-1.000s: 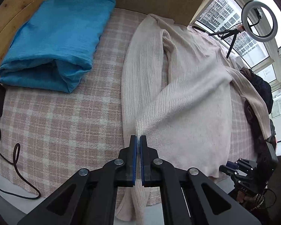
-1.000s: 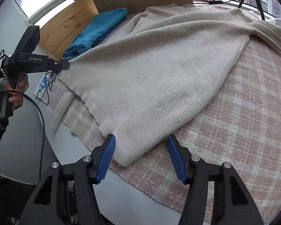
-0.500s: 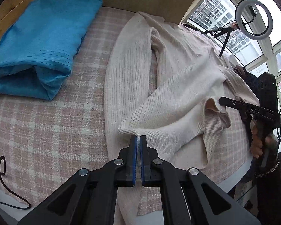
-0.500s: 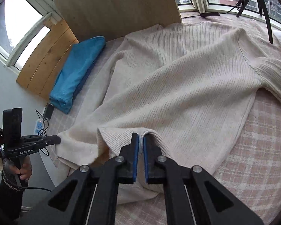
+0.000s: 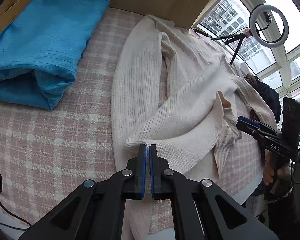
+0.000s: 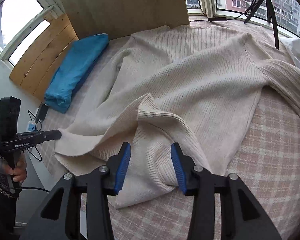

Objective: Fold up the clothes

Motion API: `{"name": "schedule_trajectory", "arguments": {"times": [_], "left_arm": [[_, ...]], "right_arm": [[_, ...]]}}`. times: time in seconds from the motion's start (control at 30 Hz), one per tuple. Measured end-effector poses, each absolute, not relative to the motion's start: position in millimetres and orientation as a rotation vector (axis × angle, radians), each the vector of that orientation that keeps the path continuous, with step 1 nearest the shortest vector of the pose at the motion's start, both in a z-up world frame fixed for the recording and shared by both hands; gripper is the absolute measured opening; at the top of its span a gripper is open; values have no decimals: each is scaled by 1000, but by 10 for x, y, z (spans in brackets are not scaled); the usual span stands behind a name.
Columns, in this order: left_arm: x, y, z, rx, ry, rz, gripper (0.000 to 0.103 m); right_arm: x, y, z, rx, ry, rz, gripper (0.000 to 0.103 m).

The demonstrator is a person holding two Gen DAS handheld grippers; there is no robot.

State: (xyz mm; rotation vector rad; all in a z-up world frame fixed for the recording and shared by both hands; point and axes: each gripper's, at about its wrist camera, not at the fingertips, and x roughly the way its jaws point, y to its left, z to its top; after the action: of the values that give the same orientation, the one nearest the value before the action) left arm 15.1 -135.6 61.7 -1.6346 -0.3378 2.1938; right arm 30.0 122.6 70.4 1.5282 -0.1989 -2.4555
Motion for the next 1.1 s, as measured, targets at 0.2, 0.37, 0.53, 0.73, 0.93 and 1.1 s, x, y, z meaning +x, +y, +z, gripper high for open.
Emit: {"name": "schedule_trajectory", "arguments": {"times": [0.2,0.37,0.53,0.73,0.93,1.1], "left_arm": [[125,-1348,580,-1634,-321,2169,3],[100,-1376,585,-1622,-337,2152,3],[150,-1408,731,-1587,-354,2156,3],[532,-1354,1074,-1533,-411,2189,2],[1172,-1070,1138,-1583,-461,2143,3],[1350,-589,825,-1673,-346,2120,2]], "right_arm": [[-77,942,397,1591,78,-2387,42],[-137,949,275,1593,145,-2367,19],[201,1321,681,1519,87,-2409,4],[1028,2117,1613,1298,-55,-2597,4],[2024,2808,1942,1209,-229,-2741,3],[2382,3253,1305,1411,-363,-2750,0]]}}
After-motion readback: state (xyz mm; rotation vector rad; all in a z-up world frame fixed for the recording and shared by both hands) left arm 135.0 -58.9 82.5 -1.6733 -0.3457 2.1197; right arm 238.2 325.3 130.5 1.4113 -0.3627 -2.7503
